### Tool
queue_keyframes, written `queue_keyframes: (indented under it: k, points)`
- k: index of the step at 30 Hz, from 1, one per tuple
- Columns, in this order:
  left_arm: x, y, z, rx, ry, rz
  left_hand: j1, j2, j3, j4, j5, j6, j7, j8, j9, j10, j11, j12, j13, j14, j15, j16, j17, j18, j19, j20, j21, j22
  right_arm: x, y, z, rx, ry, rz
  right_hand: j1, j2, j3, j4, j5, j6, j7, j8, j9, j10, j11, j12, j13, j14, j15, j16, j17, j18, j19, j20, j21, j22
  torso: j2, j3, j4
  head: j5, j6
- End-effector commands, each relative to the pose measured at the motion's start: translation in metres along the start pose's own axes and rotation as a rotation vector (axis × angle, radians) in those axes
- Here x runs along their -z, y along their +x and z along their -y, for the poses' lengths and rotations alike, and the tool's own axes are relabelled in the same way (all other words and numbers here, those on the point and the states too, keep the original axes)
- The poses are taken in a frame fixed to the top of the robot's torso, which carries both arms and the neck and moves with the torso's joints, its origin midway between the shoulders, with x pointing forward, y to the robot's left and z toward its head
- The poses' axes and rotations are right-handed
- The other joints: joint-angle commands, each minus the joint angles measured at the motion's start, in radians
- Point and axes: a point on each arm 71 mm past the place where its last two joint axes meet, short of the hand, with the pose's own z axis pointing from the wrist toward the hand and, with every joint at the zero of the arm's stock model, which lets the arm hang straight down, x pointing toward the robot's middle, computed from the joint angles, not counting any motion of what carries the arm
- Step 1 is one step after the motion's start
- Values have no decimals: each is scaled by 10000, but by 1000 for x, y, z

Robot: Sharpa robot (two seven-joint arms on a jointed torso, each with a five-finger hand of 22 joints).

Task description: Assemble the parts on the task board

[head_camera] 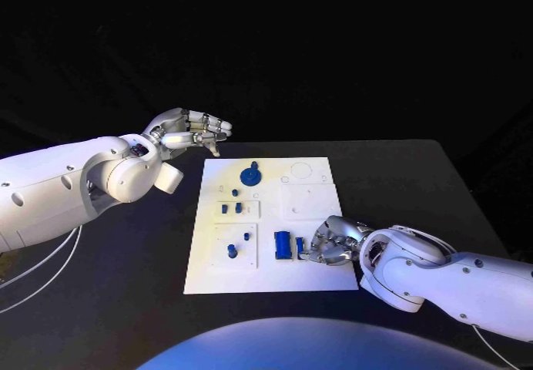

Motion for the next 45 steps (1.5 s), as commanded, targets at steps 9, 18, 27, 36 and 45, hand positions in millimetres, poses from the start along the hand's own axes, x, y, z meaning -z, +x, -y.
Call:
queue_keyframes:
  k: [9,18,27,36,45]
  points:
    - [-1,2,1,29,82,-115,-106,-17,90,-9,36,-85,279,36,-17,-47,2,59,-11,-68,-23,77,-16,138,-34,43,4,-11,6,-5,1,-30,-337,450,140,15,-7,-83,11,-27,-3,22,-22,26,-1,-28,696,745,-62,36,1072,-49,594,-71,5,2305,-27,1,-6,-4,1]
    - [-1,2,-2,299,156,13,-220,-47,75,57,20,-108,277,58,-19,-67,8,131,-13,-176,2,34,-54,124,-115,67,-86,-56,6,-47,3,-1940,-1862,2535,576,-161,-674,-77,25,-1004,407,-547,-288,-1177,360,-2247,-735,359,231,-875,-347,355,-225,166,-1942,1701,-156,-70,-25,-19,1]
    - [-3,2,-10,1253,719,610,-703,-257,-1808,1394,-443,-411,216,456,112,-109,-11,809,-5,-969,164,-942,-555,133,199,339,-2782,-1849,-27,-109,41,-5832,-2209,3758,2316,397,-81,-835,57,-1985,895,-679,-368,-4046,796,-6002,-3713,-1444,653,-4012,-4105,1276,-2690,573,-7634,-459,-457,-225,-79,-37,1]
    - [-19,-8,-30,2428,1366,2463,165,138,-3101,2646,-1608,-109,160,724,77,1294,-13,-993,-128,-727,322,-4995,-1548,75,400,595,-5722,-3705,-61,-151,69,-8411,-2715,4406,2318,200,1735,-1559,13,-2541,1451,-1034,-1435,-5225,1504,-8869,-7526,-4762,1497,-8330,-7165,1501,-4914,1357,-11831,-3319,-710,-105,58,-50,114]
    - [-24,3,-39,1997,766,2000,-5336,1831,-5176,-220,-3546,-8061,-2070,-2725,-2083,-7489,-1768,-5056,-770,-9023,-1021,-11345,-3462,-1703,-7505,-1895,-10017,-5928,-65,-153,69,-7513,-2009,4918,-2819,2117,-4041,-2374,-1197,-10411,-522,-3913,-6935,-14594,216,-12923,-13073,-14648,771,-14861,-13078,-297,-14680,-340,-14619,-13073,-656,-117,73,-71,302]
